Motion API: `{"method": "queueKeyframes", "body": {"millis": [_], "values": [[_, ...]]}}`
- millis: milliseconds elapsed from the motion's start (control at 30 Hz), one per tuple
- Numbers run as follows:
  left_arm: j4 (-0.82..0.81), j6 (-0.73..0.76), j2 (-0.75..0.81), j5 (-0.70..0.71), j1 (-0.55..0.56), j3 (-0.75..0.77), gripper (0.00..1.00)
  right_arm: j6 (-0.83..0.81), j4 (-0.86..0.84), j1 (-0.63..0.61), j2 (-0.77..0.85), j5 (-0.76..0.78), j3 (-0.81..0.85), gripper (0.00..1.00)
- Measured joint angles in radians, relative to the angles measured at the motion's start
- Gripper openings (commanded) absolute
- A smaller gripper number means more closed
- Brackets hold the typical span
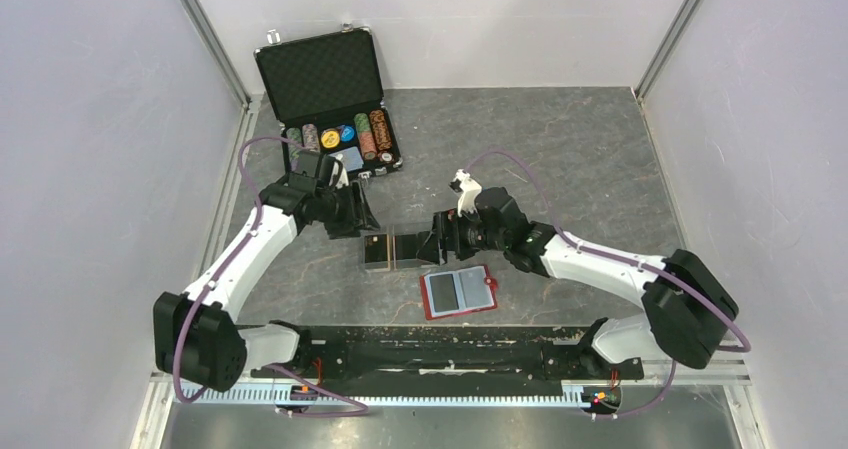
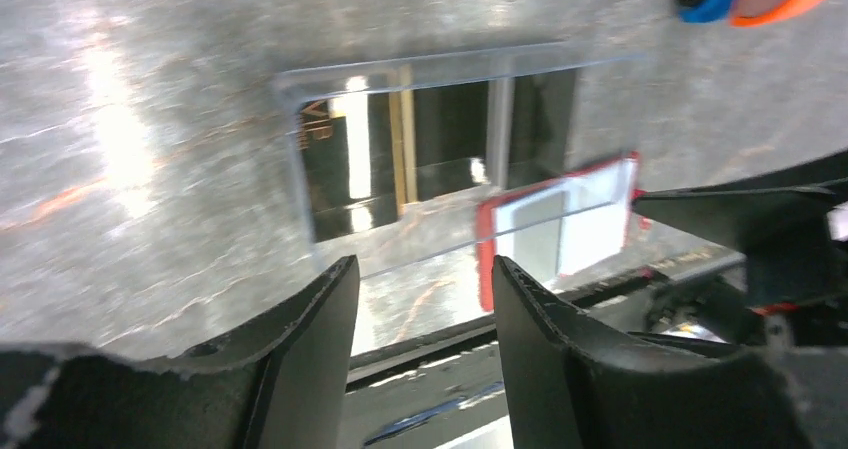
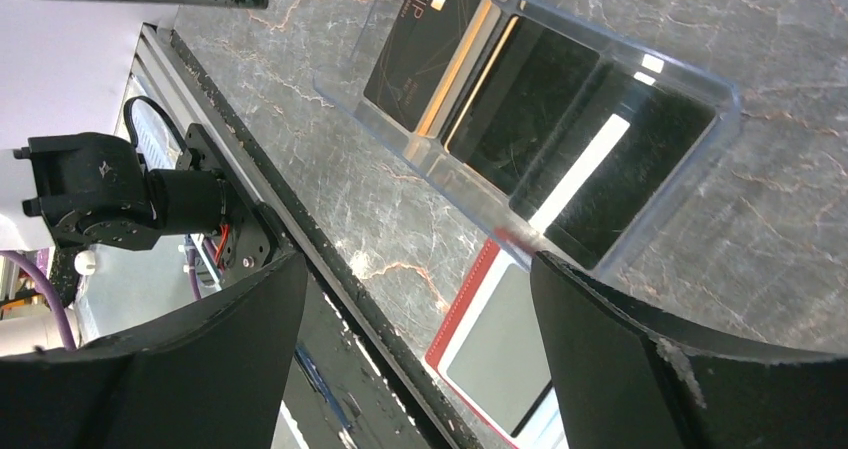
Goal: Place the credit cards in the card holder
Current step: Move the storage box to the center of the board.
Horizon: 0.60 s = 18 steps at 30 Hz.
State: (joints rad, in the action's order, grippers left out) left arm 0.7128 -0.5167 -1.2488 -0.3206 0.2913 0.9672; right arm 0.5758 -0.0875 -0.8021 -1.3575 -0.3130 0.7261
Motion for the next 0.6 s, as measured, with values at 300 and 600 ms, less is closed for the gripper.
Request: {"method": "queueKeyframes", "body": {"millis": [300,600], "values": [[0.18,0.084,-0.058,0.22,0.001,0.031,0.46,0.018,-0.043,-0.037,-0.203,-0.031,0.121,0.62],[0.099,0.084,-0.156,0.153,0.005,-0.055,0.35,0.066,-0.118,-0.055,-0.354,-0.068,0.166,0.5]]}}
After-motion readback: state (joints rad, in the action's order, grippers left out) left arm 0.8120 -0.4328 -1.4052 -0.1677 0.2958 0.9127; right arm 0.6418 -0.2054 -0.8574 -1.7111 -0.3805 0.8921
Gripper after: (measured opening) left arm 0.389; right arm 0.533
